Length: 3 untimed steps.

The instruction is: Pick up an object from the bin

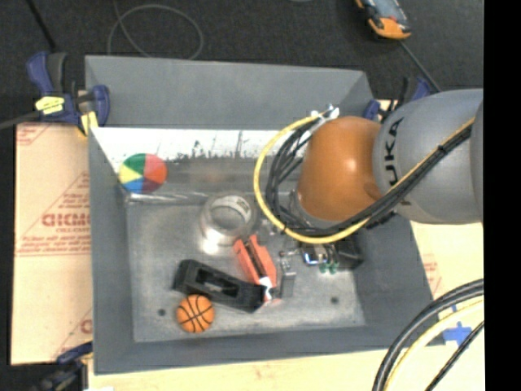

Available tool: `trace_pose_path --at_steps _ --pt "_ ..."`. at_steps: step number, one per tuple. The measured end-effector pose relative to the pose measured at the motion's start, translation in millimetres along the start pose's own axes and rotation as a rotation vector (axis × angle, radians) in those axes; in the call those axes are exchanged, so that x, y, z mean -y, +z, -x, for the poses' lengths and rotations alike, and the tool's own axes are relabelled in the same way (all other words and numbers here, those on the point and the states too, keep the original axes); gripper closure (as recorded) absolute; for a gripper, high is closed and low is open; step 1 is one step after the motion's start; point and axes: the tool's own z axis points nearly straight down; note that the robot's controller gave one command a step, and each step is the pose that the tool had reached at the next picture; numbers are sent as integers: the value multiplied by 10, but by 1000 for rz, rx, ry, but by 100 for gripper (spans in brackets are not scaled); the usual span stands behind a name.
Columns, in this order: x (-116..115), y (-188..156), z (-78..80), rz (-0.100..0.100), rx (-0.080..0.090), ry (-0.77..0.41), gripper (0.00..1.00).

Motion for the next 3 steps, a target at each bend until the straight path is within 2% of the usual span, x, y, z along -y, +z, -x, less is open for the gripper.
trace_pose_path --at_steps 1,2,3 --pt "-249 334 -200 5 -4 12 0" --pt "-612 397 -193 3 -5 106 0" --pt "-339 757 -385 4 3 26 100"
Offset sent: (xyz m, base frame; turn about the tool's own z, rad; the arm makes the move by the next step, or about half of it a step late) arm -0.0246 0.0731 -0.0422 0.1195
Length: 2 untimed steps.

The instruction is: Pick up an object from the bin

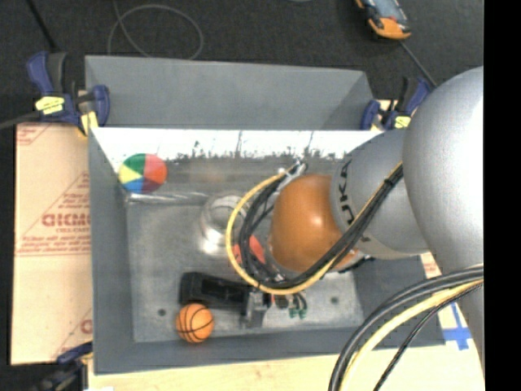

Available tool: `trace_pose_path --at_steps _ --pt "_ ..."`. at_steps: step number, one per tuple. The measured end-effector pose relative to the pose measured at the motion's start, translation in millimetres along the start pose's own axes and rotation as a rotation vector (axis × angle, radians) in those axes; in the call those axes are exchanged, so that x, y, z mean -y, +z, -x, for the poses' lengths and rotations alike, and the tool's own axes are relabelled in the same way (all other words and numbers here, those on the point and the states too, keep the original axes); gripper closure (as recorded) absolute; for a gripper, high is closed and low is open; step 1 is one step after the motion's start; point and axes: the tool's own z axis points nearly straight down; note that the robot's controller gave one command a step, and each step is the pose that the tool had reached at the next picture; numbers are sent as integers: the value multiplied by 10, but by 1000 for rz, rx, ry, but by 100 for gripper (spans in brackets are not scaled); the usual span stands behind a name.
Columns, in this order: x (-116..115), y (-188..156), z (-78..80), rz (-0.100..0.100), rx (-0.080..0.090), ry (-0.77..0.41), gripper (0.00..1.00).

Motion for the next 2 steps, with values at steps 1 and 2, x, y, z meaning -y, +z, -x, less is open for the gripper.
trace_pose_path --at_steps 1,2 --pt "0 0 0 0 0 1 100" --pt "-265 2 42 -2 -3 11 100"
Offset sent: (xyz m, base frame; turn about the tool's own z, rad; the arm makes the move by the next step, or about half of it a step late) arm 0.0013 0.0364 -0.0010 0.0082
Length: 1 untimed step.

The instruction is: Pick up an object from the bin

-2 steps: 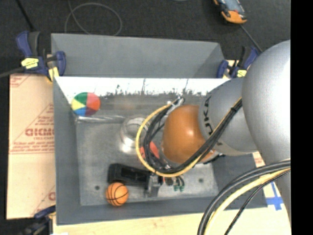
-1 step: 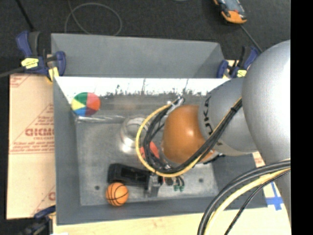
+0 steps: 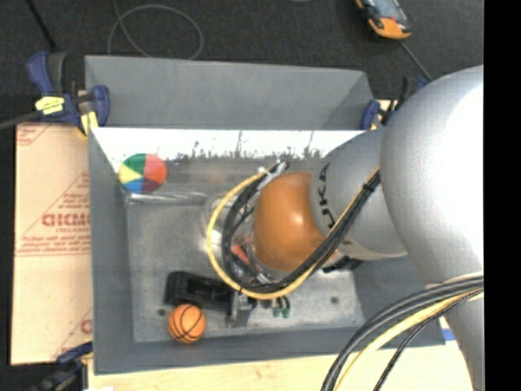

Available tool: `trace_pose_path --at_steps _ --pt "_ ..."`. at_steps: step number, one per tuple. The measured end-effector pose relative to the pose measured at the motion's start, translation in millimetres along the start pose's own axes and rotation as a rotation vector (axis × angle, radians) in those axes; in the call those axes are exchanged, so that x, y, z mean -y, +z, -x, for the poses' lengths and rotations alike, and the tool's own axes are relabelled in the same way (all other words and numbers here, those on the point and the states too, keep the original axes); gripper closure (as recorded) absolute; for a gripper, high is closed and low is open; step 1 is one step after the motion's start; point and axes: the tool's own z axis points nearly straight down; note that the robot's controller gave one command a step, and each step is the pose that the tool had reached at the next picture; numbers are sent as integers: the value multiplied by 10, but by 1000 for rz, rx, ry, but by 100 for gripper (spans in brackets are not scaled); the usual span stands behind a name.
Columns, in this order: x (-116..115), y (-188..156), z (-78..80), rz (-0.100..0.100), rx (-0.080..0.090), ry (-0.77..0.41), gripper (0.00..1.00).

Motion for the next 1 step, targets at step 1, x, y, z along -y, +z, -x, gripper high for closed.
trace_pose_path --at_steps 1 --pt "43 -1664 203 1 -4 -3 100"
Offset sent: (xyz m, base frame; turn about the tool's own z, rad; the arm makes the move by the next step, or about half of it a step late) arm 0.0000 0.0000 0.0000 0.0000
